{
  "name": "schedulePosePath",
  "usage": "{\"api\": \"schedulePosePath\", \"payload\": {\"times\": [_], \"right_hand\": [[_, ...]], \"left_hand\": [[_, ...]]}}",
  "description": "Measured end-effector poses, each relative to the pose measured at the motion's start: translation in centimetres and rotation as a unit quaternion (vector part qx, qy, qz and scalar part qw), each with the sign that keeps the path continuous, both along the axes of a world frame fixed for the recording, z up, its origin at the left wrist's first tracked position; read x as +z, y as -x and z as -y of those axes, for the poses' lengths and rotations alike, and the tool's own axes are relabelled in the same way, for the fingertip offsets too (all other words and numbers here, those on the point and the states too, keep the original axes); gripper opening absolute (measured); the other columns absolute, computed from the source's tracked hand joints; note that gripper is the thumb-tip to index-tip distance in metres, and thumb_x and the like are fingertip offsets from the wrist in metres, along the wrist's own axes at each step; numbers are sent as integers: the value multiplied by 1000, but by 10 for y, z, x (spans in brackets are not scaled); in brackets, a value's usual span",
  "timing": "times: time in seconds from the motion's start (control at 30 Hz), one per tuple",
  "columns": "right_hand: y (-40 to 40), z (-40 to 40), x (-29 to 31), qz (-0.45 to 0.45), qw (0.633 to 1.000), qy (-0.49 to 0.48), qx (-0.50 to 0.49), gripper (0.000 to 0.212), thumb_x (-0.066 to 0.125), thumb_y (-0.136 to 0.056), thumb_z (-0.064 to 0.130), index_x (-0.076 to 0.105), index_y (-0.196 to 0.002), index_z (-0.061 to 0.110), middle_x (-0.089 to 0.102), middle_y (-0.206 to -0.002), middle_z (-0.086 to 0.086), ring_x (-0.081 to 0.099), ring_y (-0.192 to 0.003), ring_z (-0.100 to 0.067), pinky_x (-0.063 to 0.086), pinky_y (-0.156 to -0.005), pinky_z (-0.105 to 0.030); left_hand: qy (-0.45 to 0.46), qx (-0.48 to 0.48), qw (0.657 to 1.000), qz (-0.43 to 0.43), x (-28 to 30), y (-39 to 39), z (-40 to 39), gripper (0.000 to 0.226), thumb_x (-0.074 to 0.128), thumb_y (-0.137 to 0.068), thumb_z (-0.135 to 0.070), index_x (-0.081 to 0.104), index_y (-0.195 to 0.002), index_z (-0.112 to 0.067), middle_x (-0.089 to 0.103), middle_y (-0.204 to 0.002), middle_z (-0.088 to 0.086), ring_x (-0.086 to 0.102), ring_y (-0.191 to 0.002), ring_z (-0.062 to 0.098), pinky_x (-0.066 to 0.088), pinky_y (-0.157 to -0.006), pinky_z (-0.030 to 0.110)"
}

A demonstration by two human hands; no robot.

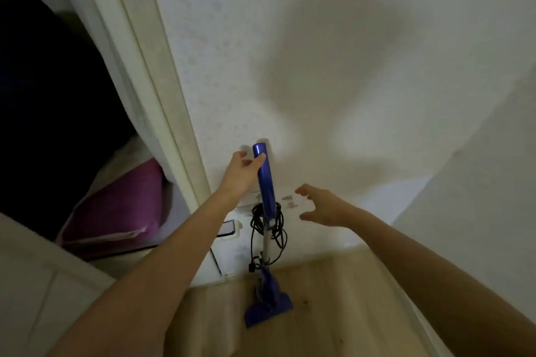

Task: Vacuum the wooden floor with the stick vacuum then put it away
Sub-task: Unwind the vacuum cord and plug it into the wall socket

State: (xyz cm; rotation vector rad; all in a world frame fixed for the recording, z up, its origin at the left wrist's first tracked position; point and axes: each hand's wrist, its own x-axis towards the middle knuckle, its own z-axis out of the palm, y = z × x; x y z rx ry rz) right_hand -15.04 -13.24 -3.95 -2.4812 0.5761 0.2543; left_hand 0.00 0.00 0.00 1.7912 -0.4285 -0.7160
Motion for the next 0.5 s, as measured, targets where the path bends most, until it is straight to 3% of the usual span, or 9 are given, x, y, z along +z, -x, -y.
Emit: {"api": "schedulePosePath", "payload": {"times": [0.1, 0.17, 0.27, 0.37, 0.5], "right_hand": [[-17, 1, -22, -25, 999, -39, -6, 70, 70, -88, 20, 33, -148, 14, 42, -149, -6, 41, -135, -22, 34, -107, -30], [-26, 4, -38, -32, 998, -53, 0, 76, 71, -87, 20, 28, -150, 15, 38, -152, -7, 38, -138, -21, 31, -111, -31], [-38, 8, -55, -31, 997, -68, 18, 78, 69, -89, 22, 25, -152, 14, 33, -156, -5, 33, -142, -21, 27, -113, -31], [-52, 10, -74, -20, 995, -84, 43, 72, 71, -88, 23, 33, -149, 13, 44, -149, -5, 42, -135, -22, 34, -109, -33], [-64, 10, -96, -13, 993, -101, 52, 41, 67, -89, 16, 52, -127, 10, 62, -122, -9, 58, -110, -28, 45, -92, -35]], "left_hand": [[40, 3, 999, -37, -16, -11, 18, 27, 54, -96, -33, 47, -117, -16, 55, -97, -2, 54, -91, 16, 46, -71, 21], [46, -6, 998, -41, -26, -14, 30, 13, 54, -96, -34, 51, -97, -21, 56, -87, 0, 56, -79, 14, 45, -69, 22], [81, 11, 994, -75, -35, -16, 43, 14, 57, -94, -32, 56, -96, -18, 66, -85, 1, 64, -78, 14, 50, -79, 30], [87, 19, 994, -57, -43, -14, 44, 19, 59, -94, -31, 57, -86, -14, 64, -69, 1, 63, -67, 15, 52, -77, 33], [84, 36, 994, -59, -46, -15, 39, 24, 58, -94, -30, 59, -93, -6, 59, -65, 1, 60, -63, 17, 53, -78, 38]]}}
